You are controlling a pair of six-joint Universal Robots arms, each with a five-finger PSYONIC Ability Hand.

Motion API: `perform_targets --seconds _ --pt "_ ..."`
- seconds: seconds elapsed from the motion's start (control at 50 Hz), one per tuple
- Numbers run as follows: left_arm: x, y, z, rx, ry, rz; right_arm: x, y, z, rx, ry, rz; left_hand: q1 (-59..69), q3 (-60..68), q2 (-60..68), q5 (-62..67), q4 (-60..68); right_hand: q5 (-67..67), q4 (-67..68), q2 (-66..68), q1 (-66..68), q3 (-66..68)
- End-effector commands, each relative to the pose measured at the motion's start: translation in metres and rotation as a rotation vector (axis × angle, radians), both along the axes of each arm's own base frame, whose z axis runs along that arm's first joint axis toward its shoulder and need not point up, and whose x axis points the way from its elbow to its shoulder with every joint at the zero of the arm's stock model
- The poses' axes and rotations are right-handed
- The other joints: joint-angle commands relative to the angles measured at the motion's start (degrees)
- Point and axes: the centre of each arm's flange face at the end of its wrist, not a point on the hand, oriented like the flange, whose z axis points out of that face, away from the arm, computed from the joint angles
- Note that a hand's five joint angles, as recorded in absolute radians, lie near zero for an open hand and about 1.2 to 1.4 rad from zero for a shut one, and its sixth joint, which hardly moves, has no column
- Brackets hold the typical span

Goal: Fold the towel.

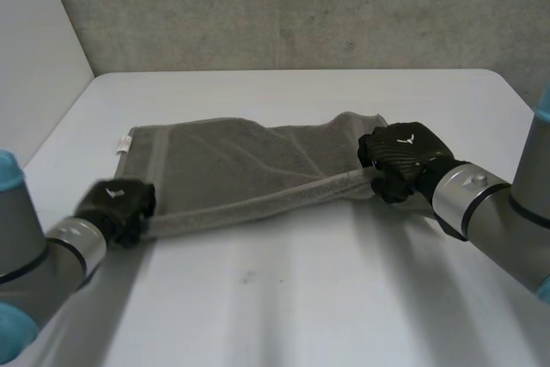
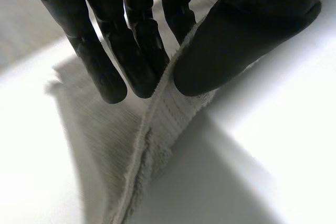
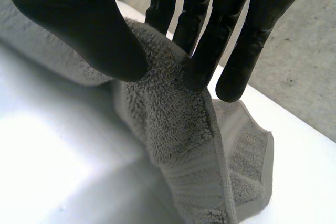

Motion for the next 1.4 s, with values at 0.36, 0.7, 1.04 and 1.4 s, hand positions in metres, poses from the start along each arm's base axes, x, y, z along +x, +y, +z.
perform_targets --seconds 0.36,0.7,1.04,1.4 --pt "0.008 0.025 0.177 -0.458 0.072 0.032 -0.023 0.029 0.136 -0.194 0.232 0.062 13.1 11.2 11.1 11.7 11.2 13.5 11.5 12.4 24.4 11.9" --pt "-0.048 -0.096 0.120 -0.336 -0.097 -0.035 0.020 -0.072 0.061 -0.294 0.435 0.004 13.1 11.2 11.1 11.7 11.2 13.5 11.5 12.4 24.4 11.9" --pt "-0.067 -0.108 0.292 -1.049 0.464 0.040 0.022 -0.077 0.208 -1.115 0.050 -0.274 13.1 11.2 11.1 11.7 11.2 13.5 11.5 12.4 24.4 11.9" --pt "-0.046 -0.071 0.045 -0.359 0.170 -0.005 0.017 -0.052 0.000 -0.404 0.364 0.006 13.1 11.2 11.1 11.7 11.2 13.5 11.5 12.4 24.4 11.9"
